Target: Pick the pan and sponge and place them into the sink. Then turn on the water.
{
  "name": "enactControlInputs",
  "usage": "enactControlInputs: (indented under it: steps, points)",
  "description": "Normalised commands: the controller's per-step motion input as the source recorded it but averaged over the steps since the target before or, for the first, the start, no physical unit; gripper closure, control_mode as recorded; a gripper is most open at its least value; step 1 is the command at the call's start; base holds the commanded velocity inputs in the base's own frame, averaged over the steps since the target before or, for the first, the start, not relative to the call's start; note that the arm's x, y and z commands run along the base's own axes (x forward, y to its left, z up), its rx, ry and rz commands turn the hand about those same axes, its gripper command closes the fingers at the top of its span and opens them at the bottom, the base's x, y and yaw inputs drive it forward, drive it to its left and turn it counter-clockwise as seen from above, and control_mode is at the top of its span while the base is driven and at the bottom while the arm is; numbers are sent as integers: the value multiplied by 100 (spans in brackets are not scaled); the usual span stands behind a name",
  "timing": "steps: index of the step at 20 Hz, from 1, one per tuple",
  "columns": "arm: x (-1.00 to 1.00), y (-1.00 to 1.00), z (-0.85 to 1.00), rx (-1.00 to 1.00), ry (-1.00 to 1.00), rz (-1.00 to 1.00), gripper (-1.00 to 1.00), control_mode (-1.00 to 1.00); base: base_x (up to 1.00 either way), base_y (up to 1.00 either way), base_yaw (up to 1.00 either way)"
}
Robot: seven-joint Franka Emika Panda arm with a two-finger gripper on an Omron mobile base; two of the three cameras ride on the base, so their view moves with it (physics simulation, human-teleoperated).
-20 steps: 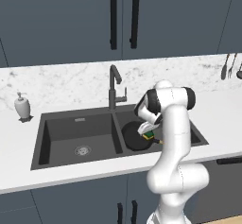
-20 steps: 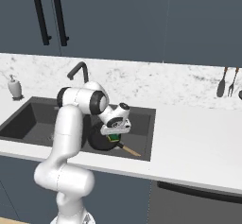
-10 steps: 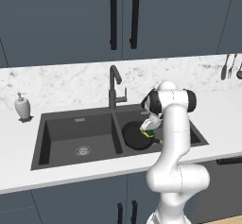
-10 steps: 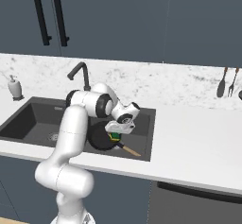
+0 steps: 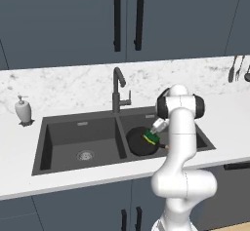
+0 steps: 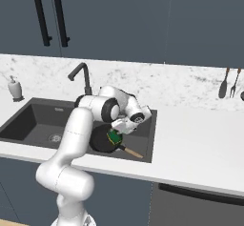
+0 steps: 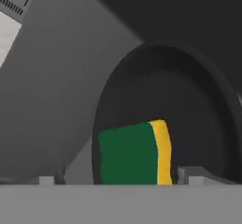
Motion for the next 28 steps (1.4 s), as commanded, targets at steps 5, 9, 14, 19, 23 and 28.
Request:
enactControlInputs:
  steps: [5, 9, 14, 19, 23, 28]
  points:
    - [-7, 0, 0, 14, -57, -11, -100, -100, 0, 0, 0]
    - [-6, 0, 9, 16, -59, -16, -100, -100, 0, 0, 0]
    - [-23, 0, 44, 22, -63, -22, -100, -100, 0, 0, 0]
    - [-23, 0, 61, 20, -53, -30, -100, -100, 0, 0, 0]
    - [-18, 0, 61, 20, -46, -28, -100, -100, 0, 0, 0]
    - [-4, 0, 48, 23, -31, -21, -100, -100, 0, 0, 0]
